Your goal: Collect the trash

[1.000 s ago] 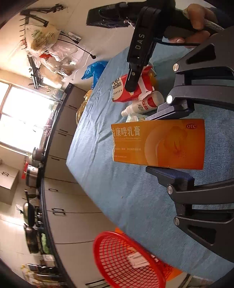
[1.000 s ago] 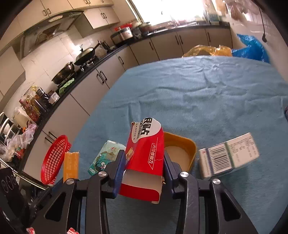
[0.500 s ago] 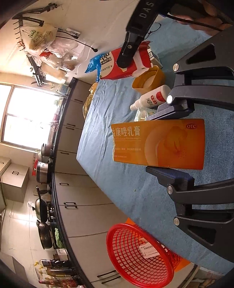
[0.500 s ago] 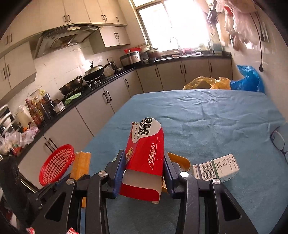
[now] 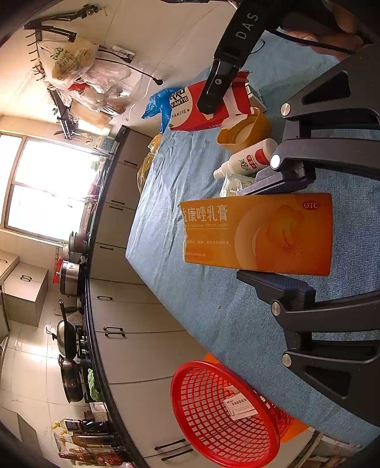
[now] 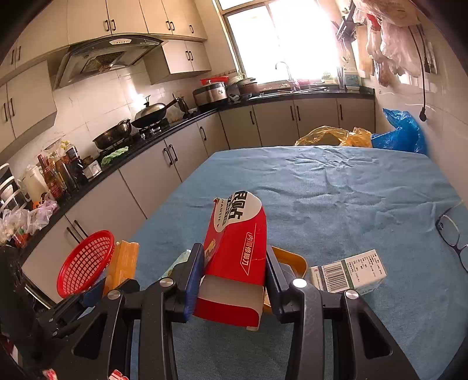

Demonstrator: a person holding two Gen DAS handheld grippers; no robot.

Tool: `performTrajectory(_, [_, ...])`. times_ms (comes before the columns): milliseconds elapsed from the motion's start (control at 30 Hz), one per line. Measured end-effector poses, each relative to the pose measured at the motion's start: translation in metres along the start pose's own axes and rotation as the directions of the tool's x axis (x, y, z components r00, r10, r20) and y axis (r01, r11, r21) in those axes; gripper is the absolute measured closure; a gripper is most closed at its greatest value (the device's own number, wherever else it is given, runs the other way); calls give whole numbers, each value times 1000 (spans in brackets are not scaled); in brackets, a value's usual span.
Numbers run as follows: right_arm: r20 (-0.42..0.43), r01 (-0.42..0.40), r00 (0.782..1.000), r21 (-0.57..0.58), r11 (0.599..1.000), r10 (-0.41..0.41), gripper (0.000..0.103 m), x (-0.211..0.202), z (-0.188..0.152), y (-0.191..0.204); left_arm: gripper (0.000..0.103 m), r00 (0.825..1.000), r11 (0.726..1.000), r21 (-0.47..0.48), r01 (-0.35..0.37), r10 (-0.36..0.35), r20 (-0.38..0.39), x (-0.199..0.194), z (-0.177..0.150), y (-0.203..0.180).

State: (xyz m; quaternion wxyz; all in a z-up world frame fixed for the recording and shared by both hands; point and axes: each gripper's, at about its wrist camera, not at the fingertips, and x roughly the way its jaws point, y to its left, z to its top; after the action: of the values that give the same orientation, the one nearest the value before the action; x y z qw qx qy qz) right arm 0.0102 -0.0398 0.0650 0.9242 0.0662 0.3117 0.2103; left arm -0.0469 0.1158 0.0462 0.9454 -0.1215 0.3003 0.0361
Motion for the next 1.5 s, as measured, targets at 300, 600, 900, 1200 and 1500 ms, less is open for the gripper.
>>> performTrajectory(300, [-5,0,1000,-7,1000,0,60,1,-2,3,58,1000,1000,-3,3,-3,-1,0,0,0])
performTrajectory(600, [-12,0,1000,-14,1000,0,60,3,-3,4,58,1000,1000,-9,6,-6,-1,-1,1,0])
performTrajectory(900, [-15,0,1000,-23,1000,-1,60,3,-4,7,58,1000,1000,-12,6,-6,0,-1,1,0])
performTrajectory(1200, [-18,-2,1000,-27,1000,1,60,3,-5,8,58,1000,1000,-14,6,-6,-1,-1,1,1])
performTrajectory(1500, [-27,-18,1000,-54,998,16,60,8,-7,16,57,1000,999,-44,-6,5,-21,-2,0,9])
